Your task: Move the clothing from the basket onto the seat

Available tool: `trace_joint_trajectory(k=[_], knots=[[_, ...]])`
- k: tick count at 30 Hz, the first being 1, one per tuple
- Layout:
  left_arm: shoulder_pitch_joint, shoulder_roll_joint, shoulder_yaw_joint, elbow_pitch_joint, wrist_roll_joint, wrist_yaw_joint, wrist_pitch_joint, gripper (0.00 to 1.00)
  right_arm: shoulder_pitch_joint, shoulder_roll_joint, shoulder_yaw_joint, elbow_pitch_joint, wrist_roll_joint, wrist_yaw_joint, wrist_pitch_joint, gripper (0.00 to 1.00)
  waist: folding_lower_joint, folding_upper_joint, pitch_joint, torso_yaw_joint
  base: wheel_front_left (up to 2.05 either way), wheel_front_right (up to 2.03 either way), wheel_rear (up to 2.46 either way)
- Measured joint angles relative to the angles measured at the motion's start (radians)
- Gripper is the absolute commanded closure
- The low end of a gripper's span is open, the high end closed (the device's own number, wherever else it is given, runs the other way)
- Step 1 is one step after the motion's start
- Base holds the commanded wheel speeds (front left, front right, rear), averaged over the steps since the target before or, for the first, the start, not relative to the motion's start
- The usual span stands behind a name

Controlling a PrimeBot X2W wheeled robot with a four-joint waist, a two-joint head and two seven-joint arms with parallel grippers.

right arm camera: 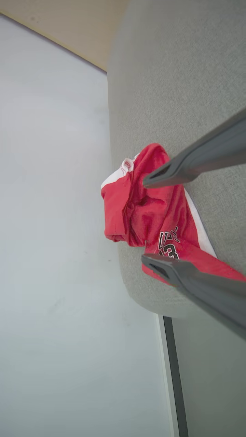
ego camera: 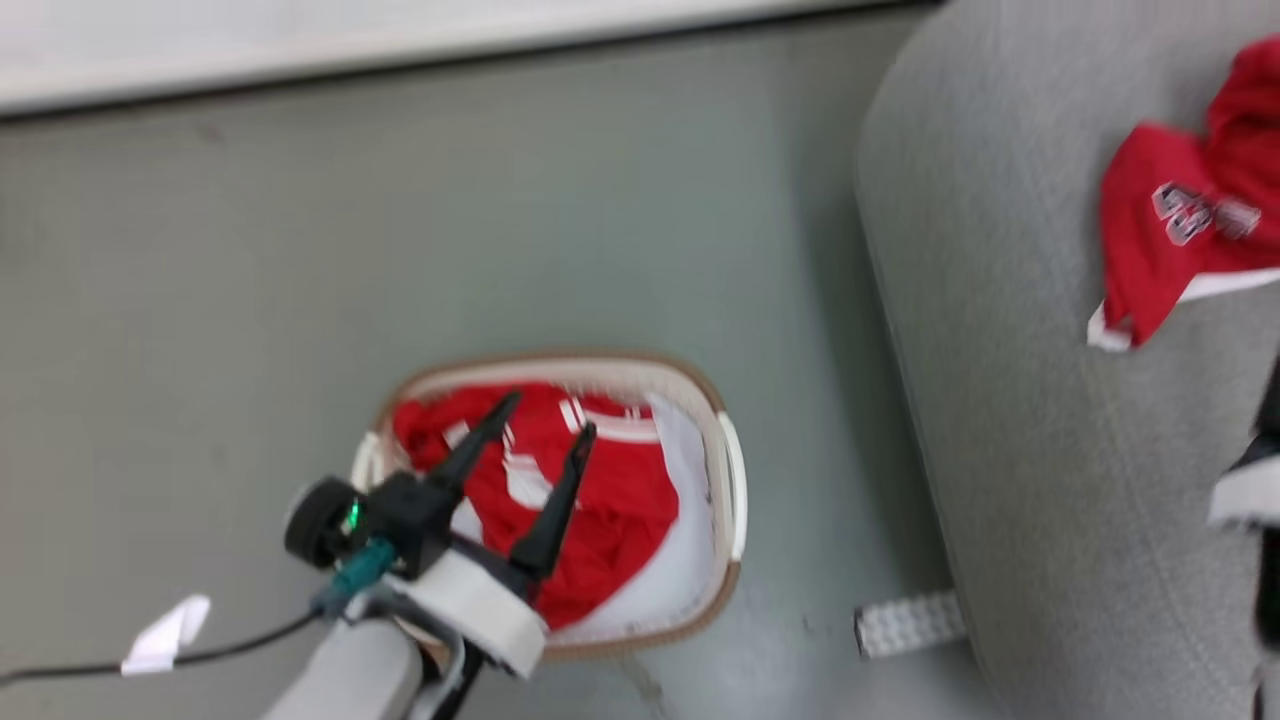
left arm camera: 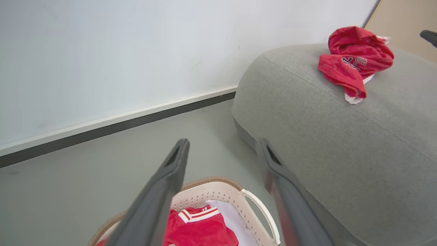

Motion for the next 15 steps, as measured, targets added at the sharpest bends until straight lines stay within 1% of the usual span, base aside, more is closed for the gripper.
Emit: trace_joint_trajectory(k=[2, 5, 7, 10, 15], knots=[[0.047, -0.026, 0.032, -0.009, -0.001, 0.007, -0.001, 0.0, 0.074, 0.0, 0.055, -0.044, 0.054, 0.0, 0.0, 0.0, -0.0001, 0.0, -0.05, 0.01, 0.0, 0.0, 0.0], [0.129, -0.063, 0.088, -0.02, 0.002, 0.013, -0.001, 0.0, 0.187, 0.001, 0.131, -0.11, 0.077, 0.0, 0.0, 0.0, -0.0002, 0.0, -0.124, 0.031, 0.0, 0.0, 0.0], [0.178, -0.083, 0.128, -0.026, 0.01, 0.015, -0.001, 0.0, 0.247, 0.002, 0.171, -0.142, 0.121, 0.0, 0.0, 0.0, -0.0003, 0.0, -0.172, 0.049, 0.0, 0.0, 0.0], [0.252, -0.107, 0.188, -0.029, 0.041, 0.012, -0.001, 0.0, 0.329, 0.002, 0.231, -0.181, 0.135, 0.0, 0.0, 0.0, -0.0003, 0.0, -0.24, 0.077, 0.0, 0.0, 0.0], [0.362, -0.132, 0.281, -0.028, 0.078, 0.005, -0.001, 0.0, 0.445, 0.002, 0.305, -0.233, 0.17, 0.0, 0.0, 0.0, -0.0004, 0.0, -0.339, 0.126, 0.0, 0.0, 0.0]])
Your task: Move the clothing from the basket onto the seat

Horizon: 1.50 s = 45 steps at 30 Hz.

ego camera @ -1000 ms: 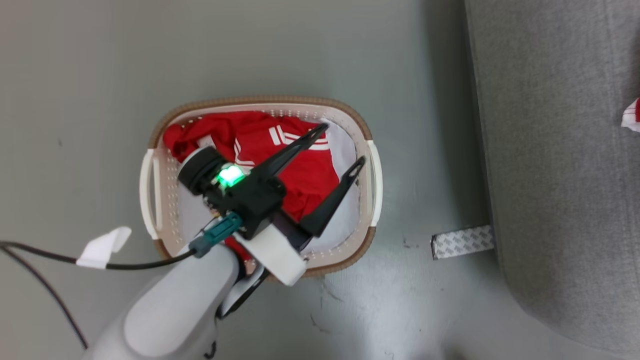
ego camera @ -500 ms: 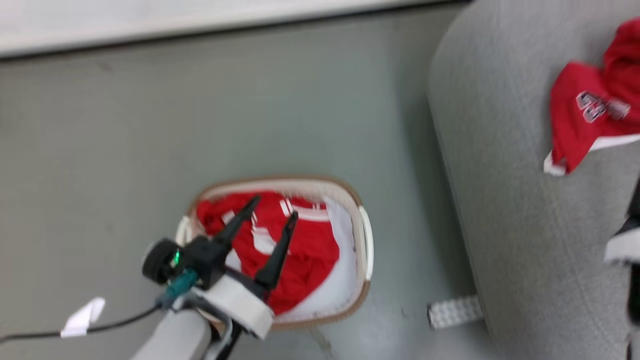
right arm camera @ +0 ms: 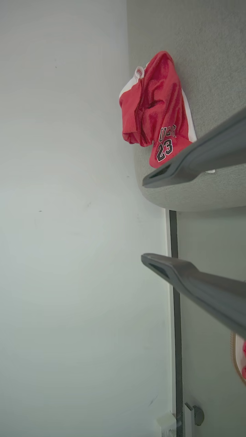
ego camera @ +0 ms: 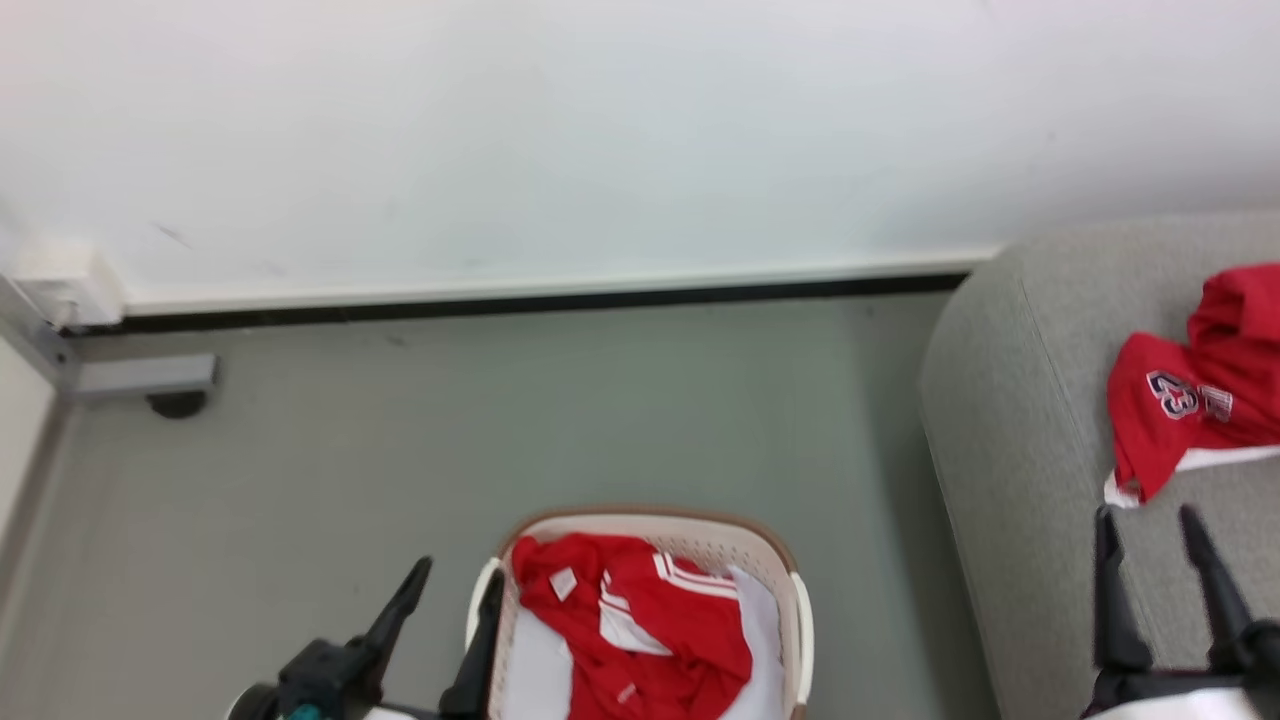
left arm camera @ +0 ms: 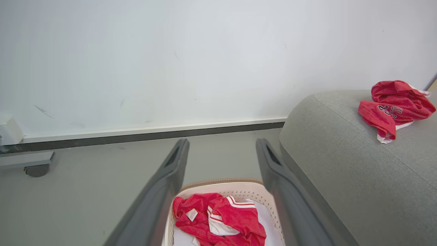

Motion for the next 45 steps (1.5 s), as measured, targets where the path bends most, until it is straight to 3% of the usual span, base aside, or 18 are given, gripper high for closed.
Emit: trace_joint_trajectory(k=[12, 26, 35, 45], knots=[[0.148, -0.059, 0.166, -0.006, 0.089, -0.037, 0.0, 0.0, 0.138, 0.0, 0.108, 0.03, 0.064, 0.0, -0.002, 0.0, 0.0002, 0.0, -0.131, 0.069, 0.0, 0.0, 0.0], [0.157, -0.1, 0.262, -0.006, 0.145, -0.092, 0.0, 0.0, 0.113, 0.0, 0.144, 0.039, 0.07, 0.0, -0.002, 0.0, 0.0005, 0.0, -0.104, 0.046, 0.0, 0.0, 0.0], [-0.104, -0.066, 0.199, 0.074, 0.188, -0.129, 0.0, 0.0, -0.048, -0.001, 0.145, -0.073, 0.068, 0.0, -0.002, 0.0, 0.0007, 0.0, 0.095, -0.001, 0.0, 0.0, 0.0], [-0.502, -0.01, -0.023, 0.353, 0.203, -0.137, 0.025, 0.0, -0.24, -0.002, 0.146, -0.203, 0.091, 0.0, -0.002, 0.0, 0.001, 0.0, 0.42, -0.063, 0.0, 0.0, 0.0]])
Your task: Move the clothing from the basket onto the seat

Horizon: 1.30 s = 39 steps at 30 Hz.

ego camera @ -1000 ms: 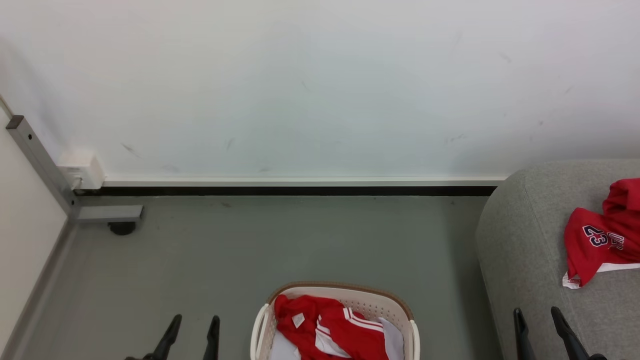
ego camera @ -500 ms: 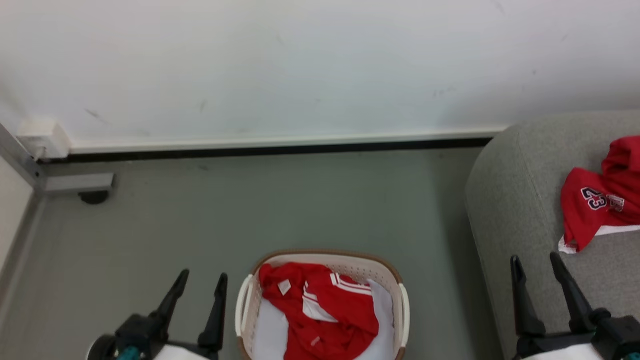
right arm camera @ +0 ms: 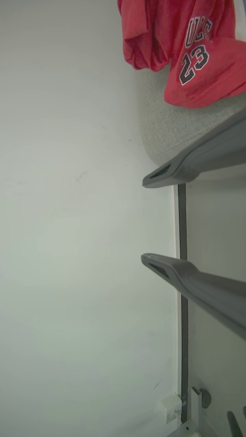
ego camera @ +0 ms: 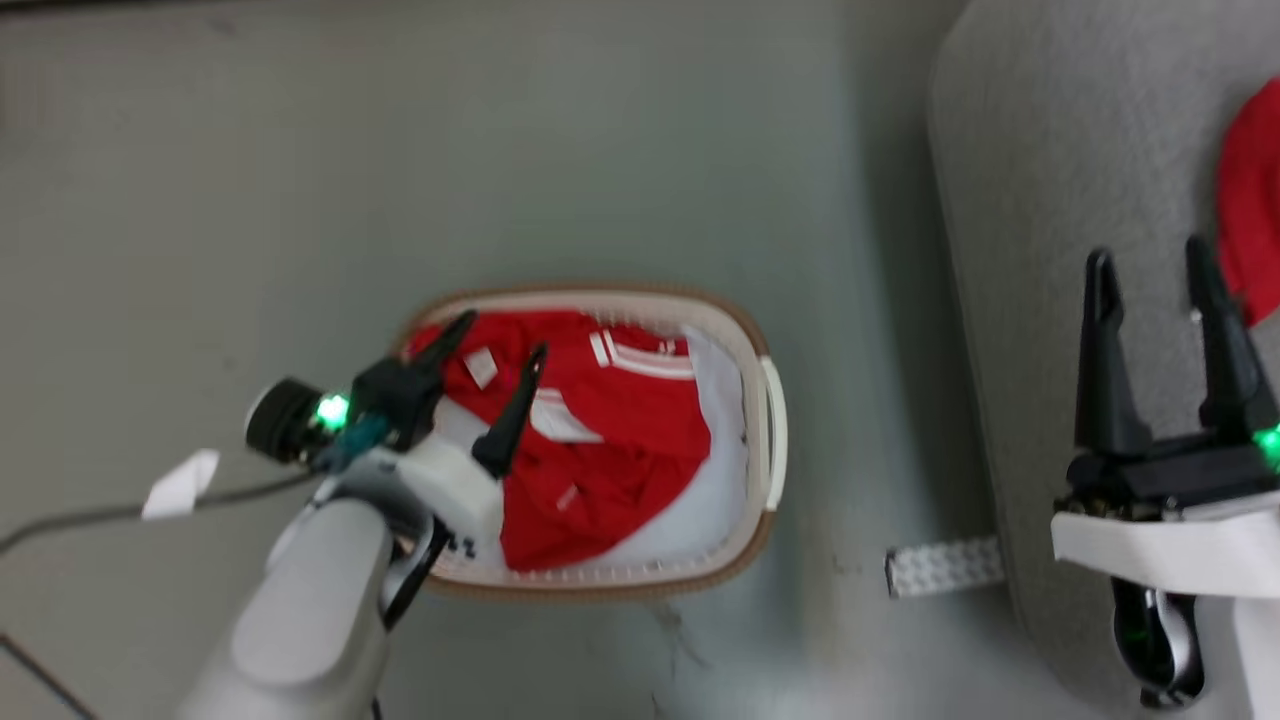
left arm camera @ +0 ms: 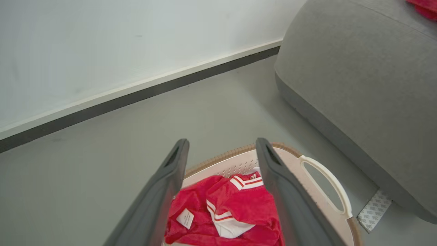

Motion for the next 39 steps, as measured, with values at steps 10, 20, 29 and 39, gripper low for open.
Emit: trace_joint_trajectory(k=[10, 20, 29, 39], knots=[[-0.303, -0.036, -0.131, 0.272, -0.086, 0.0, 0.119, 0.0, -0.125, 0.001, 0.01, -0.099, -0.009, 0.0, 0.0, 0.0, 0.0, 0.0, 0.308, -0.033, 0.0, 0.0, 0.0], [-0.467, -0.079, -0.183, 0.476, -0.101, 0.0, 0.138, 0.0, -0.173, 0.001, 0.042, -0.149, -0.006, 0.0, 0.0, 0.0, -0.0001, 0.0, 0.487, -0.046, 0.0, 0.0, 0.0], [-0.494, -0.1, -0.293, 0.561, -0.148, 0.0, 0.117, 1.0, -0.161, 0.001, 0.025, -0.137, 0.025, 0.0, 0.0, 0.0, -0.0003, -0.0001, 0.487, -0.069, 0.0, 0.0, 0.0], [-0.393, -0.101, -0.338, 0.541, -0.33, 0.0, 0.01, 1.0, -0.125, 0.001, 0.016, -0.063, 0.017, 0.0, 0.0, 0.0, -0.0003, -0.0001, 0.34, -0.024, 0.0, 0.0, 0.0]])
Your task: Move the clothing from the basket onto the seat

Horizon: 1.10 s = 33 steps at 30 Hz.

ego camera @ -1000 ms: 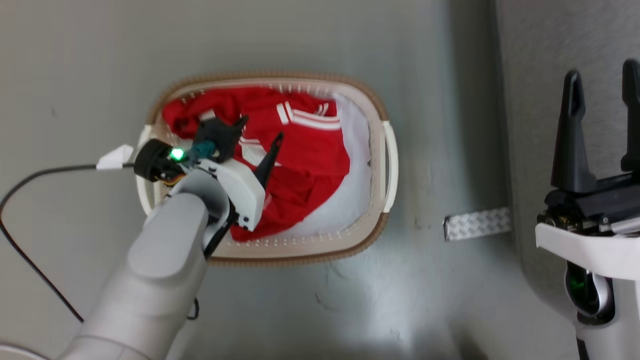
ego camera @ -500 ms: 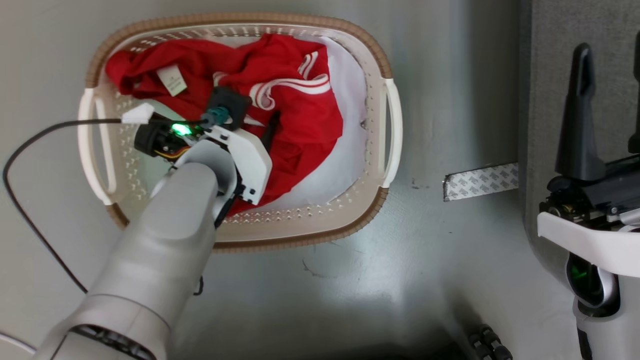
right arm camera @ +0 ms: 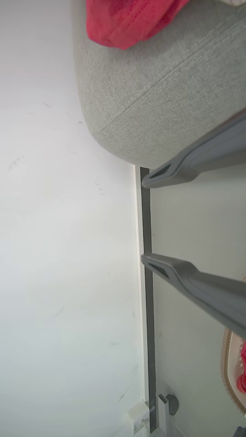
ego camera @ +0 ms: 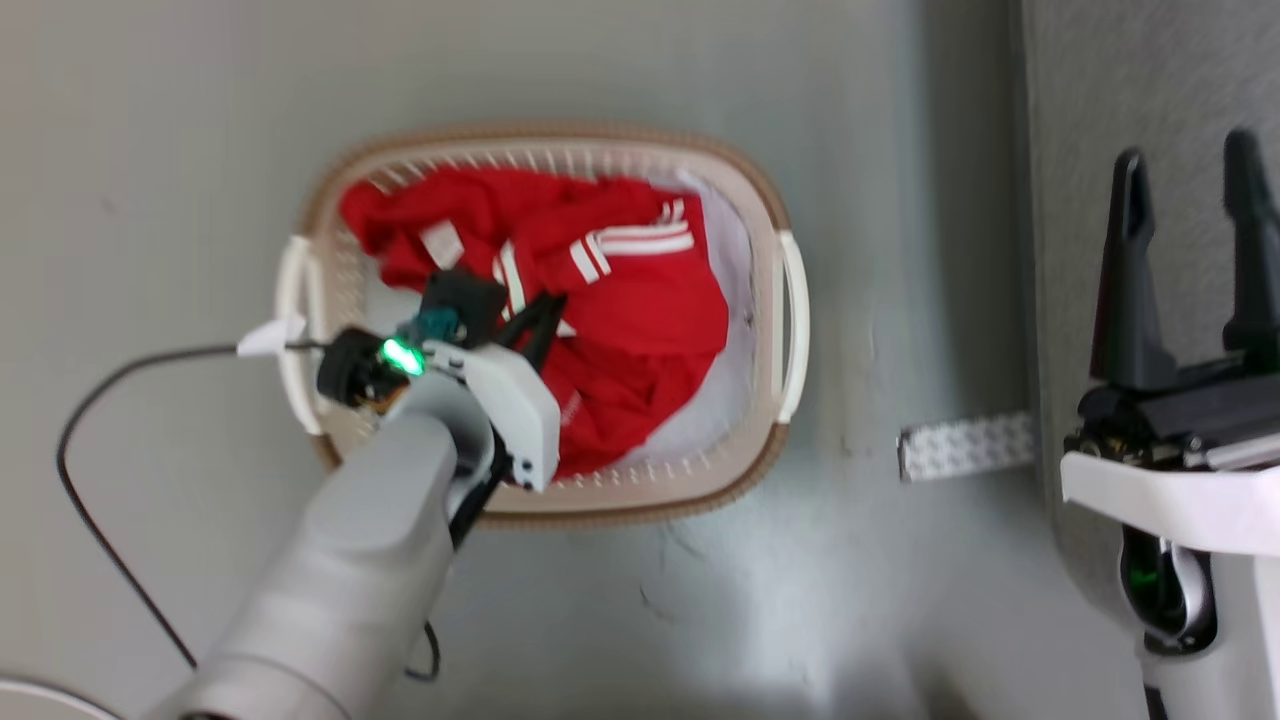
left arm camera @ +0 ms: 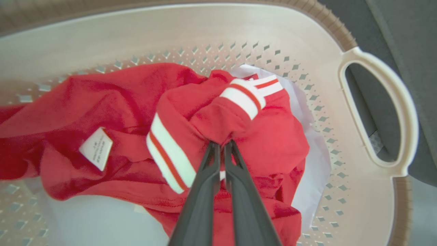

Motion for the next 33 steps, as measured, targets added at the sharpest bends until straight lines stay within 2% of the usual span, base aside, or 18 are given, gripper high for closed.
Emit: trace_joint_trajectory(k=[9, 18, 26, 33], knots=[[0.179, 0.033, -0.026, -0.144, -0.137, 0.0, -0.032, 1.0, 0.13, 0.0, -0.021, 0.086, 0.014, 0.0, 0.0, 0.0, -0.0002, 0.0, -0.252, 0.052, 0.0, 0.0, 0.0], [0.319, 0.096, -0.005, -0.343, -0.165, 0.011, -0.035, 1.0, 0.291, 0.0, -0.013, 0.146, 0.038, 0.0, 0.0, 0.0, -0.0005, 0.0001, -0.526, 0.102, 0.0, 0.0, 0.0], [0.394, 0.148, 0.006, -0.598, -0.176, 0.088, 0.022, 1.0, 0.391, 0.001, 0.074, 0.176, 0.055, 0.0, 0.0, 0.0, -0.0006, 0.0001, -0.728, 0.128, 0.0, 0.0, 0.0], [0.442, 0.175, 0.008, -0.848, -0.193, 0.169, 0.111, 1.0, 0.462, 0.0, 0.124, 0.179, 0.053, 0.0, 0.0, 0.0, -0.0006, 0.0001, -0.853, 0.134, 0.0, 0.0, 0.0]])
